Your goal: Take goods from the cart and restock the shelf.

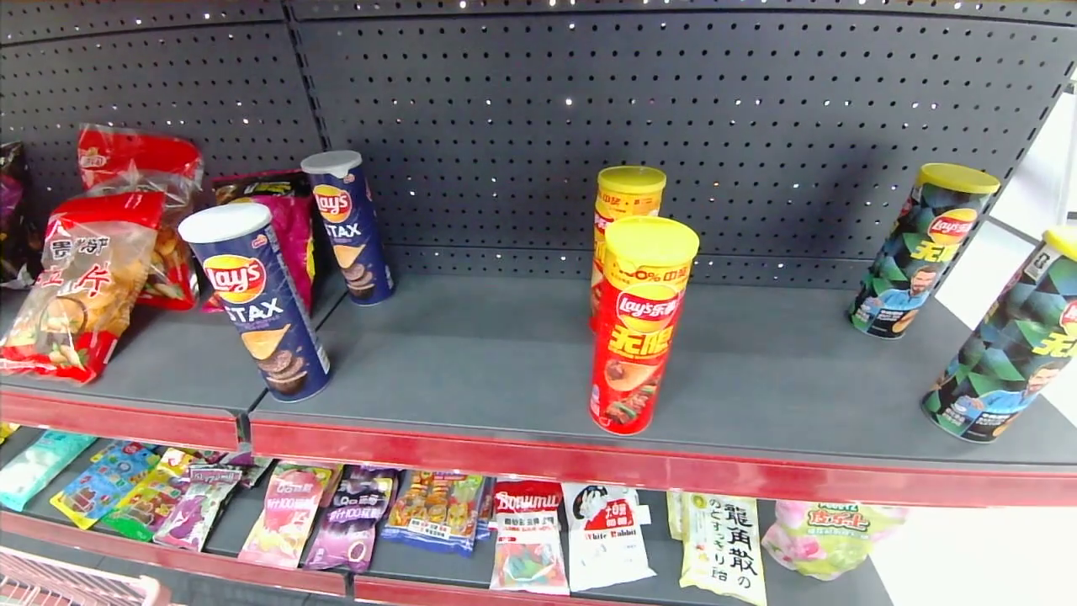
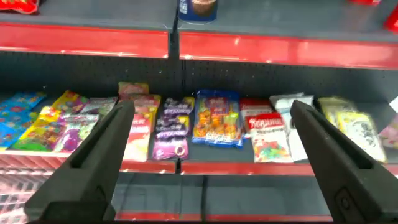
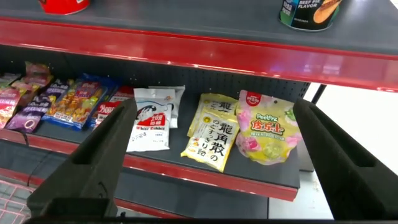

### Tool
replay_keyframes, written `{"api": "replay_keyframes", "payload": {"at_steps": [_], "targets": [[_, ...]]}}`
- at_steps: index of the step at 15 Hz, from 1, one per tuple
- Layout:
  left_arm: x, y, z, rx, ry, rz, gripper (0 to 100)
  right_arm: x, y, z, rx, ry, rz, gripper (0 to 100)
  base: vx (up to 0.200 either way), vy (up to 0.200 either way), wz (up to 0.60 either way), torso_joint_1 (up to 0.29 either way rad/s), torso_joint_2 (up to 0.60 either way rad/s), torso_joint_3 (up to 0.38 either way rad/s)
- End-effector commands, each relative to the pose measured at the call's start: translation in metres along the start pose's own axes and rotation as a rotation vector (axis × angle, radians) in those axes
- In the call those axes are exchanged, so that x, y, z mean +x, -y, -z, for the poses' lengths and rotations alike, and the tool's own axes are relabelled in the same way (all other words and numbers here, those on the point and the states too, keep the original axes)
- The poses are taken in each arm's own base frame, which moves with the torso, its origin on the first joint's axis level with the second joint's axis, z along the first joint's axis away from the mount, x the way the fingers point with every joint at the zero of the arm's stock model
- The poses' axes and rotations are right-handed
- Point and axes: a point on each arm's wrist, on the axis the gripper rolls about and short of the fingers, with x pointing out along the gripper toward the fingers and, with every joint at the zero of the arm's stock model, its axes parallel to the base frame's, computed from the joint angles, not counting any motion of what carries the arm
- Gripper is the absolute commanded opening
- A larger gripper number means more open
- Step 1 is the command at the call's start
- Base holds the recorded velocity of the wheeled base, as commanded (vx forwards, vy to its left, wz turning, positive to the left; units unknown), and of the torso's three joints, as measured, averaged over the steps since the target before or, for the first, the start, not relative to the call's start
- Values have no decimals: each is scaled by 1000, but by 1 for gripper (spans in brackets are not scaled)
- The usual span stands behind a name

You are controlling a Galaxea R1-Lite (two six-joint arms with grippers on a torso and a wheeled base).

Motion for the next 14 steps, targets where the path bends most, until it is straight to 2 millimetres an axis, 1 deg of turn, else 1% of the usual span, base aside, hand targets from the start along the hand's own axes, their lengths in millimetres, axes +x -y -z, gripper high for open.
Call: {"api": "replay_keyframes", "payload": {"at_steps": [1, 2, 4, 10, 11, 12, 13, 14], "targets": [[2, 0, 5, 2, -11, 4, 100, 0, 0, 0, 0, -1, -10, 100, 0, 0, 0, 0, 0, 0], [5, 0, 7, 25, 32, 16, 100, 0, 0, 0, 0, 1, -8, 100, 0, 0, 0, 0, 0, 0], [5, -1, 11, 27, 0, -21, 100, 0, 0, 0, -2, -1, -16, 100, 0, 0, 0, 0, 0, 0], [5, -1, 11, 33, 1, -18, 100, 0, 0, -1, -12, 10, -18, 100, 0, 0, 0, 0, 0, 0], [5, -1, 11, 33, 3, -18, 100, -4, -1, -21, 3, 85, -53, 100, 0, 0, 0, 0, 0, 0], [5, -1, 11, 33, 3, -18, 100, -5, -1, -66, 66, 128, -116, 100, 0, 0, 0, 0, 0, 0], [5, -1, 11, 33, 1, -18, 100, -6, -1, -94, 73, 159, -158, 100, 0, 0, 0, 0, 0, 0], [5, -1, 11, 33, 3, -18, 100, -1, -2, -107, 47, 145, -220, 100, 0, 0, 0, 0, 0, 0]]}}
